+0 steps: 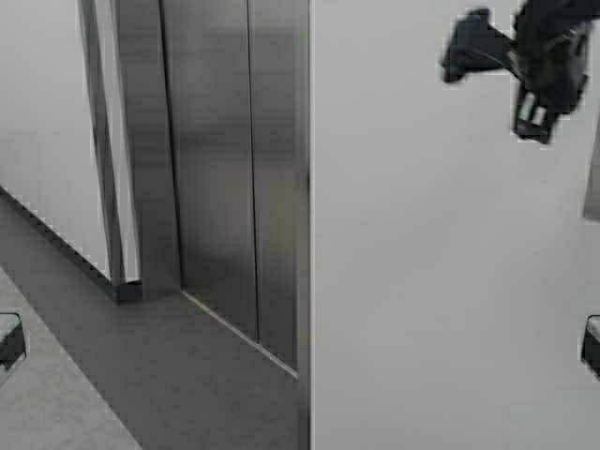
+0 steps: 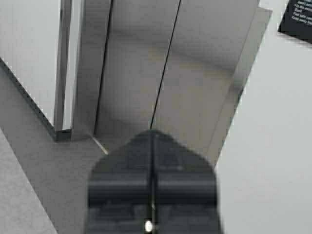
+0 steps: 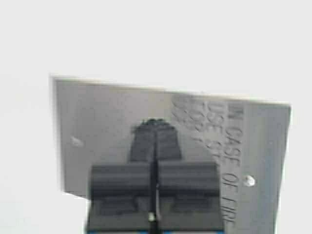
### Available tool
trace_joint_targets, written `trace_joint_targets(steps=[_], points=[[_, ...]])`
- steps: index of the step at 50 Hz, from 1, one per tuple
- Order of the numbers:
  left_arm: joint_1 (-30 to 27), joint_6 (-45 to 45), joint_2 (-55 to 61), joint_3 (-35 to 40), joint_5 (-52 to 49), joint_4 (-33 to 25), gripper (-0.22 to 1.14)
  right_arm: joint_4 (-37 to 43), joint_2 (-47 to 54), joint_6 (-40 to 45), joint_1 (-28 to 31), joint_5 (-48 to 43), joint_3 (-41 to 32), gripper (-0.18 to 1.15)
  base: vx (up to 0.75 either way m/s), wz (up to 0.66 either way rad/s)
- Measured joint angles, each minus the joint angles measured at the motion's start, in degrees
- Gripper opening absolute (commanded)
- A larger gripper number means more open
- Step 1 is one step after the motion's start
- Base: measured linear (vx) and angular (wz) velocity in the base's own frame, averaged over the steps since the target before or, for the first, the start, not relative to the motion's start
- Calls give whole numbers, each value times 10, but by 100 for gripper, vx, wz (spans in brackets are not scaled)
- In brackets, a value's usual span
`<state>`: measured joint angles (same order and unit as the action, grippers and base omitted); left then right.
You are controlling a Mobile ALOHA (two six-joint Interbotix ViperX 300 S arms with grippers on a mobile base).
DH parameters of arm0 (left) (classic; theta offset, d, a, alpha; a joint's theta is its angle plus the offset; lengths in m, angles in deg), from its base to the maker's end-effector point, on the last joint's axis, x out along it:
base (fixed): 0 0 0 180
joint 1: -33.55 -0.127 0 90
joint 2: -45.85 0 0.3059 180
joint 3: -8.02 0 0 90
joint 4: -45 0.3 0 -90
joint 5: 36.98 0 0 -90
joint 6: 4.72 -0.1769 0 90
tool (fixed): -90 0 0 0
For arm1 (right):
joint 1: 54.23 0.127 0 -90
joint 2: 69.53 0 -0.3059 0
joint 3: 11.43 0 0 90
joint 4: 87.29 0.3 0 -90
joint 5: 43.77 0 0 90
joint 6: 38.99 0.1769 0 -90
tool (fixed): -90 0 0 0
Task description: Navigate to elevator, push the call button, then enter the elevator
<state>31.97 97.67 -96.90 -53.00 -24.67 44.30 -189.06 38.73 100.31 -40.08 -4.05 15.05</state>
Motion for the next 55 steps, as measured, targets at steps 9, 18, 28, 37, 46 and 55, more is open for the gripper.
trace_joint_targets(steps=[9, 18, 28, 37, 46, 55], points=[[0, 0, -2, 0, 0, -1, 2, 161, -54, -80, 93, -12, 1, 6, -1, -2], [0, 0, -3, 0, 0, -1, 2, 374, -119, -197, 167, -16, -9, 6, -3, -3], [0, -2, -4, -3, 1, -1, 2, 628, -205, -325, 194, -47, -15, 6, -5, 1], [0, -2, -4, -9, 12, -1, 2, 819, -276, -398, 199, -128, -12, 6, -4, 8], [0, -2, -4, -15, 18, -1, 2, 925, -311, -419, 196, -236, -9, 6, -1, 11], [0, -3, -4, -15, 18, -1, 2, 935, -310, -420, 196, -337, 19, 6, 2, 26]])
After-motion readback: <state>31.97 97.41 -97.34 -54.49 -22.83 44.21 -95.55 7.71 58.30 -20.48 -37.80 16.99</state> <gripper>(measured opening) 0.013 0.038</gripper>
